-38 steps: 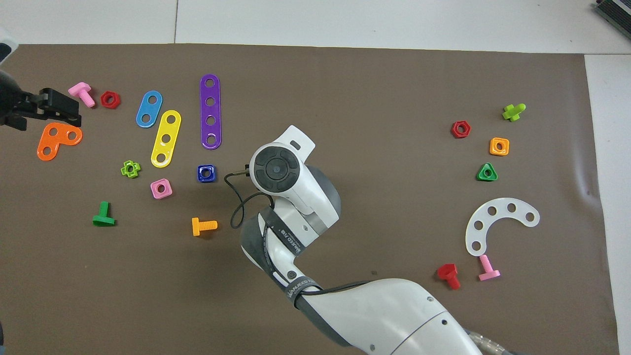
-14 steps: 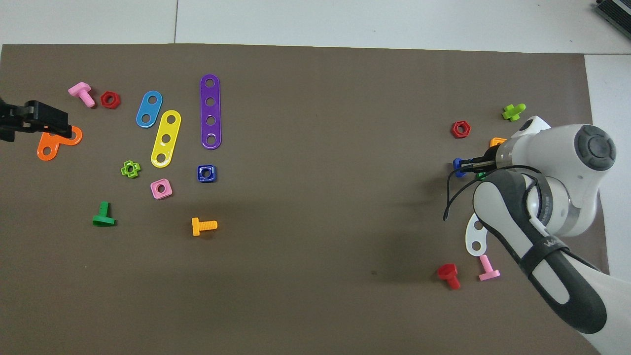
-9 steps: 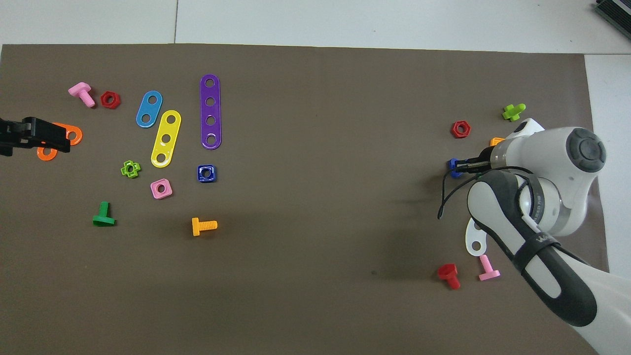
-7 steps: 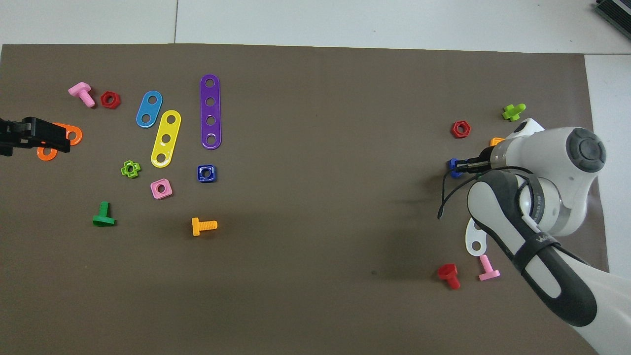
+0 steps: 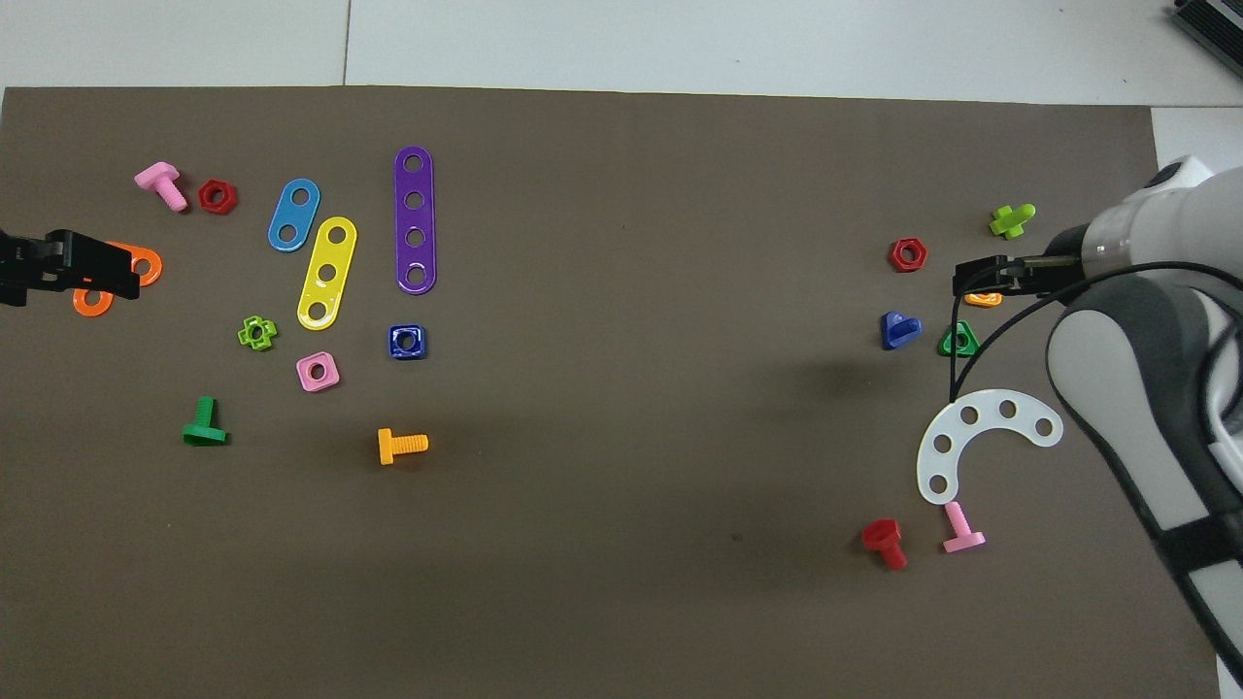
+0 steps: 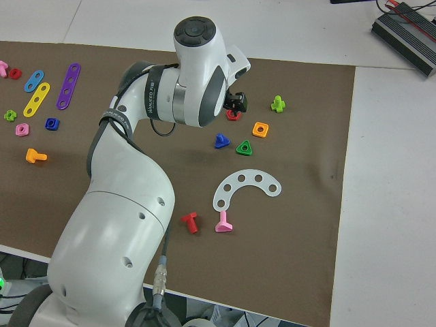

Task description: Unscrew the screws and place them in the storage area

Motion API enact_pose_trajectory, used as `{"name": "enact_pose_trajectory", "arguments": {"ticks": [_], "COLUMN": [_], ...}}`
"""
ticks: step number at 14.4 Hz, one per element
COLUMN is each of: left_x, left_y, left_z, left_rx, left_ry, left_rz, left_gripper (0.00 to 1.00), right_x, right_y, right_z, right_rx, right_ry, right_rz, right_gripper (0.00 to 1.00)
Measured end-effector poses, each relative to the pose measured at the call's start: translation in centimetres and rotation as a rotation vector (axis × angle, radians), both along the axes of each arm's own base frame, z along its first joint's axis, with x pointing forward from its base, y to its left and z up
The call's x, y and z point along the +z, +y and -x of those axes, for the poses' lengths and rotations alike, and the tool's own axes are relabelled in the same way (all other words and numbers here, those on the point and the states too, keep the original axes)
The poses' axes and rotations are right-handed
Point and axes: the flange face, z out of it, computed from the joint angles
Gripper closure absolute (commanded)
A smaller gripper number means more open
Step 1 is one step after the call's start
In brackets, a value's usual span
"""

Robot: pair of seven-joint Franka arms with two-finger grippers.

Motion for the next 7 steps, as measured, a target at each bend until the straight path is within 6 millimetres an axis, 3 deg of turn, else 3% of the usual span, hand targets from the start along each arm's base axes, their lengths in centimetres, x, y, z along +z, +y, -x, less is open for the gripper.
{"name": "enact_pose_trajectory", "arguments": {"ticks": [7], "left_x": [-0.1], "left_y": [0.1], "left_z": [0.0], "left_rx": [0.001], "left_ry": [0.002], "left_rz": [0.0], "left_gripper": [0.0], "right_x": [12.8], "right_y": [-1.8], "right_z": [4.7], "right_rx": [-0.066], "right_ry": [0.097], "right_rz": [0.04], "right_gripper": [0.0]}}
